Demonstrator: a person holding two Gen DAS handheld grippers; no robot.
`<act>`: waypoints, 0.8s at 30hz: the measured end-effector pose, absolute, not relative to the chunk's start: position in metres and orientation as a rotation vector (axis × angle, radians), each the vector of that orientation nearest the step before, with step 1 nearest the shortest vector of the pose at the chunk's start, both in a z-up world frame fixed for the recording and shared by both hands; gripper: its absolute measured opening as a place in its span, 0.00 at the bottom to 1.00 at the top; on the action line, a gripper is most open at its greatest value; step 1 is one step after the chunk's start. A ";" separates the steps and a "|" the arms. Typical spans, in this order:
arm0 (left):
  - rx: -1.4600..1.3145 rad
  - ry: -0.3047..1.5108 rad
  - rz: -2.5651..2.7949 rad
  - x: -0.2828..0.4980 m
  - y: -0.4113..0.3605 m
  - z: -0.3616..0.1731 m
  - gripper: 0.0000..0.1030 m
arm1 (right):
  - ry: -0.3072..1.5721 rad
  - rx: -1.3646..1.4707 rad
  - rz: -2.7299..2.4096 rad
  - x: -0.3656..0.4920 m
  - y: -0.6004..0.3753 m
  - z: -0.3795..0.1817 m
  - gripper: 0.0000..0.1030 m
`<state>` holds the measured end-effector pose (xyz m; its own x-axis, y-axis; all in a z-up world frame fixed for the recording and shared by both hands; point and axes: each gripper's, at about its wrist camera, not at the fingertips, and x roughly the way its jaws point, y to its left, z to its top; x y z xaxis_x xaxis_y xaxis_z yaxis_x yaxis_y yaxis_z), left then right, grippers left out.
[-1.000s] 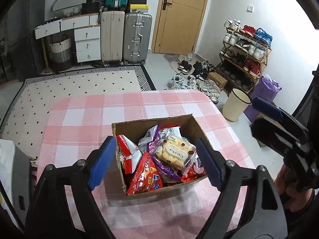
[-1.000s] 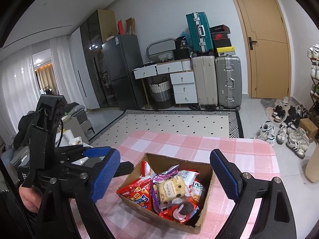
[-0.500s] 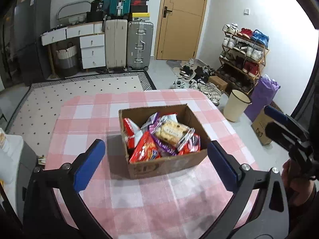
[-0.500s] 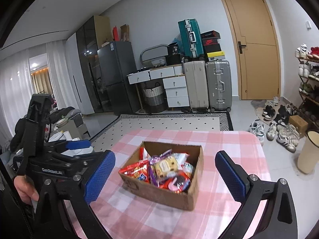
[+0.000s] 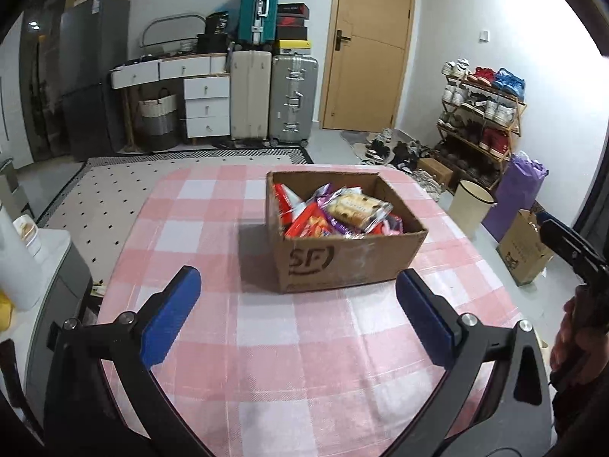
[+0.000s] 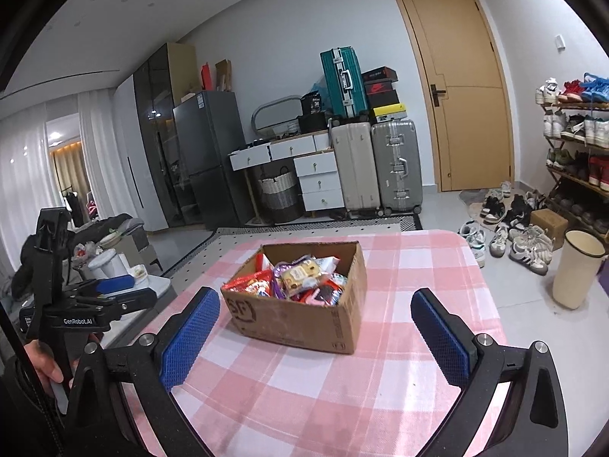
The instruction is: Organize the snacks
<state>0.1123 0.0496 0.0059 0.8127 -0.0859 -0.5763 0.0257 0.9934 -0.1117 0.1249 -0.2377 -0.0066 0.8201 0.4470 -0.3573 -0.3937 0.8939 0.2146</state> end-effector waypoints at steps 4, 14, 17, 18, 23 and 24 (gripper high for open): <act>-0.076 0.579 -0.027 0.105 0.050 -0.009 0.99 | 0.403 0.118 0.448 0.110 -0.240 -0.022 0.99; -0.050 0.513 0.090 0.123 0.059 -0.051 0.99 | 0.418 0.130 0.415 0.127 -0.242 -0.063 0.99; -0.061 0.551 0.103 0.136 0.063 -0.071 0.99 | 0.430 0.143 0.411 0.136 -0.242 -0.077 0.99; -0.061 0.555 0.104 0.139 0.063 -0.077 0.99 | 0.426 0.144 0.408 0.137 -0.242 -0.080 0.99; -0.050 0.547 0.152 0.150 0.065 -0.104 0.99 | 0.384 0.148 0.375 0.142 -0.244 -0.098 0.99; -0.050 0.547 0.155 0.153 0.066 -0.107 0.99 | 0.375 0.140 0.365 0.143 -0.243 -0.101 0.99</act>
